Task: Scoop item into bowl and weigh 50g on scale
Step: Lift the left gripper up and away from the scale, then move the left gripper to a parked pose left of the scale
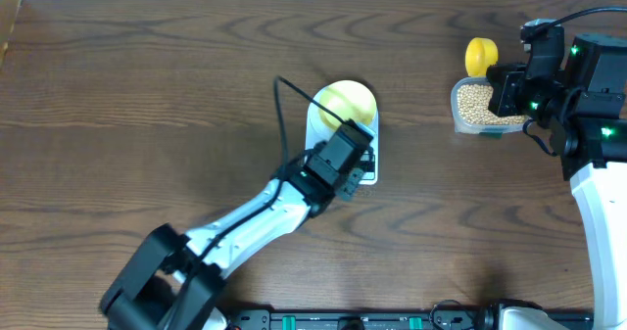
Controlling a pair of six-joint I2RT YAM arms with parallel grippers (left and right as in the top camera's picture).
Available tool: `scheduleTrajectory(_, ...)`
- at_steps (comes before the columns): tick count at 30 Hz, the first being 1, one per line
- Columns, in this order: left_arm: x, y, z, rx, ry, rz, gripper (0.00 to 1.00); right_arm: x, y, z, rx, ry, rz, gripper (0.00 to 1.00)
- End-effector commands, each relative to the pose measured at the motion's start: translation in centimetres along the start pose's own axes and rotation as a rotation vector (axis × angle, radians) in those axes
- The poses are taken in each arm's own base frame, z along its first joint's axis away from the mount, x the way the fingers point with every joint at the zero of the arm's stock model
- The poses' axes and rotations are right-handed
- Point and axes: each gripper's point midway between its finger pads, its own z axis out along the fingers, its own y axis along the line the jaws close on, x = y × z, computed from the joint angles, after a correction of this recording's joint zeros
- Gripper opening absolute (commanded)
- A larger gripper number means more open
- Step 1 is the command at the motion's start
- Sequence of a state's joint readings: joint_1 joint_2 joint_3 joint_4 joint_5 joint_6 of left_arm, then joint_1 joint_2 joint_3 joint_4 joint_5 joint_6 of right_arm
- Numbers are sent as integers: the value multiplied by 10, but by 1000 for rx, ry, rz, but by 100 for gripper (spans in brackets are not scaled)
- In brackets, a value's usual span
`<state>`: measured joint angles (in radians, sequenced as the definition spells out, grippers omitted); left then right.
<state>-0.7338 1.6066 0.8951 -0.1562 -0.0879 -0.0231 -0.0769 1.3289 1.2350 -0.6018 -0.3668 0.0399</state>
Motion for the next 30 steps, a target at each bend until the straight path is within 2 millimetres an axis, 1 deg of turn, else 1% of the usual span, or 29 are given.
scheduleTrajectory(1,-9,24,-18,-37,-37,-47,82,-8,-1,-4,6,-22,-15,1)
scheduleTrajectory(3,-7,35,-26,-54,-27,-66,83,-8,-2,-4,6,-21,-15,1)
scheduleTrajectory(9,9,75,-56,-115,23,-99,85,-8,-2,-4,6,-19,-14,1)
scheduleTrajectory(11,10,87,-66,-135,18,-105,86,-8,-2,-4,6,-19,-14,1)
scheduleTrajectory(12,8,99,-75,-155,-1,-119,86,-8,-2,-4,6,-19,-14,1)
scheduleTrajectory(14,8,108,-82,-165,-14,-139,86,-8,-2,-4,6,-19,-14,1)
scheduleTrajectory(16,12,109,-88,-128,-5,-121,87,-8,-2,-4,6,-19,-14,1)
scheduleTrajectory(20,25,102,-98,-36,30,-133,87,-8,-2,-4,6,-19,-14,1)
scheduleTrajectory(22,27,100,-102,-20,32,-96,86,-8,-2,-4,7,-21,-15,1)
scheduleTrajectory(24,29,97,-105,-15,39,-23,87,-9,-2,-4,7,-24,-16,1)
scheduleTrajectory(25,31,96,-105,-11,48,5,88,-9,-2,-4,7,-25,-16,1)
scheduleTrajectory(26,34,95,-105,-6,60,30,93,-9,-2,-4,7,-25,-16,1)
scheduleTrajectory(27,37,94,-105,-3,71,44,95,-9,-2,-4,7,-25,-16,1)
scheduleTrajectory(30,41,94,-105,1,88,61,95,-9,-2,-4,7,-25,-16,1)
